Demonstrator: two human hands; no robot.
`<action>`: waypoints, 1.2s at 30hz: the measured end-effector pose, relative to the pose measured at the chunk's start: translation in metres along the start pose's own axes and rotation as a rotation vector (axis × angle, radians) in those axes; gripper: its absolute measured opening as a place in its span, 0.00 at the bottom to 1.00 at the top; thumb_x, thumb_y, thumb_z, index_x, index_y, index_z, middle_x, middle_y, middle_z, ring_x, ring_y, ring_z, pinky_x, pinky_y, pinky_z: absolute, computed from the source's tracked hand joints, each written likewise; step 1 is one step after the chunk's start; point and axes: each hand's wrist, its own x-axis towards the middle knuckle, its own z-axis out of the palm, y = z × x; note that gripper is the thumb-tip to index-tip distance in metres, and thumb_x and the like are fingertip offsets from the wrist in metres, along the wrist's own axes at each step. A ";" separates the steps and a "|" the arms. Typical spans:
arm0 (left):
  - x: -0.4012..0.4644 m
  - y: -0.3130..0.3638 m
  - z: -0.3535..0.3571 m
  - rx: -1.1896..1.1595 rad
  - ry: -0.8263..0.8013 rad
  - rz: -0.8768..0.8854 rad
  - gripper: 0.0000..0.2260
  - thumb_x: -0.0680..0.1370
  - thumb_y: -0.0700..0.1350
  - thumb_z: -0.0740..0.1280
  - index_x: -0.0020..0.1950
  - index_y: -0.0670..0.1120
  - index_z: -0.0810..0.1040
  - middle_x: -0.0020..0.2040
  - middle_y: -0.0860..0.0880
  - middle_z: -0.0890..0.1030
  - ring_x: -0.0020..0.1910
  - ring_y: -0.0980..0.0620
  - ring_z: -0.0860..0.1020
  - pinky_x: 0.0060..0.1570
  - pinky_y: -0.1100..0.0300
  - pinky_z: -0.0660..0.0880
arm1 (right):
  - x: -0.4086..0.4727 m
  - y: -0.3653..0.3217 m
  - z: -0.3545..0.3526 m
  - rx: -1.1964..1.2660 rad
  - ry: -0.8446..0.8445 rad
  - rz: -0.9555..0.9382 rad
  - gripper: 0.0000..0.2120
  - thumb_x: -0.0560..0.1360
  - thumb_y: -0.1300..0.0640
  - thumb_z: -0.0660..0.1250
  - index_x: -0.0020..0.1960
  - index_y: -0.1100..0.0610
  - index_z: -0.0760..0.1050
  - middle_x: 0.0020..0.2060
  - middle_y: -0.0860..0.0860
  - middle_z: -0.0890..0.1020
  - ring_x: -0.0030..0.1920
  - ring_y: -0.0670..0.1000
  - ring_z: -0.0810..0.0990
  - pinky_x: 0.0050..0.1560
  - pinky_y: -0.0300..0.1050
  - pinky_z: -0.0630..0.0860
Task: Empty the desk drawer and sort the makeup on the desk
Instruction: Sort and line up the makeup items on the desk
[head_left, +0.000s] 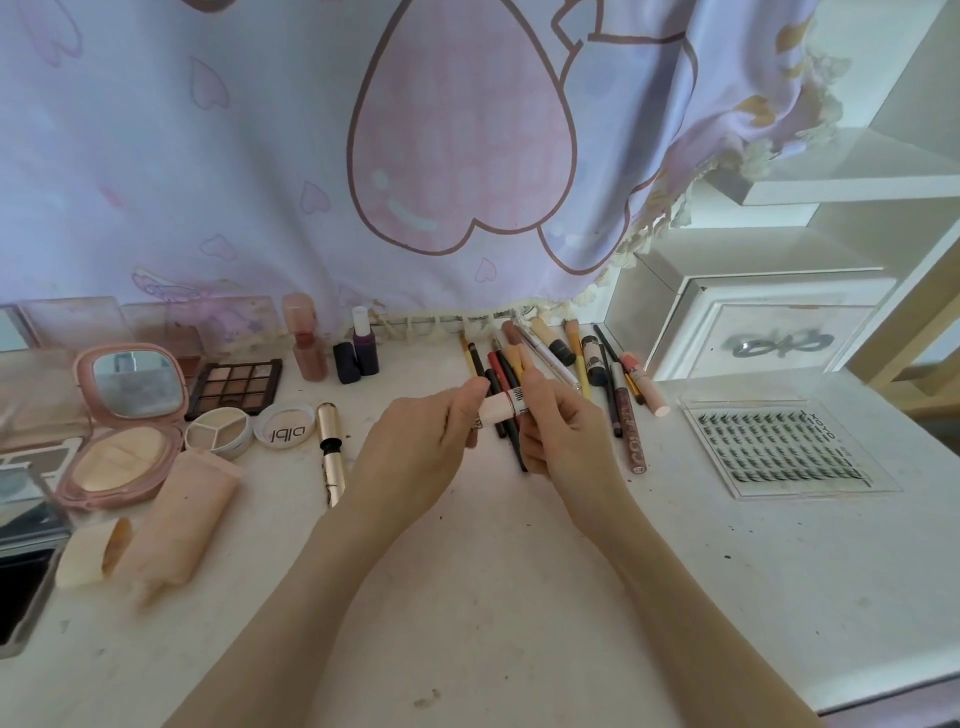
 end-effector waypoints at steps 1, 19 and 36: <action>0.000 0.000 -0.001 0.009 0.008 0.007 0.23 0.73 0.64 0.43 0.35 0.51 0.69 0.30 0.55 0.71 0.29 0.58 0.69 0.32 0.62 0.63 | 0.000 0.001 0.000 -0.002 0.001 0.000 0.21 0.80 0.50 0.57 0.34 0.62 0.65 0.19 0.45 0.62 0.23 0.40 0.60 0.25 0.32 0.60; -0.002 -0.002 0.001 -0.033 -0.009 0.057 0.21 0.71 0.56 0.68 0.55 0.58 0.58 0.41 0.61 0.68 0.32 0.57 0.71 0.34 0.64 0.70 | 0.003 -0.001 -0.005 0.146 0.015 0.033 0.18 0.80 0.52 0.58 0.34 0.59 0.64 0.21 0.45 0.62 0.21 0.44 0.58 0.22 0.34 0.58; 0.000 -0.006 0.000 0.125 -0.174 0.018 0.12 0.75 0.61 0.59 0.50 0.55 0.63 0.34 0.55 0.73 0.30 0.56 0.72 0.31 0.63 0.68 | 0.004 0.001 -0.010 0.232 -0.025 0.007 0.10 0.79 0.63 0.60 0.52 0.57 0.80 0.33 0.57 0.69 0.32 0.49 0.65 0.31 0.40 0.64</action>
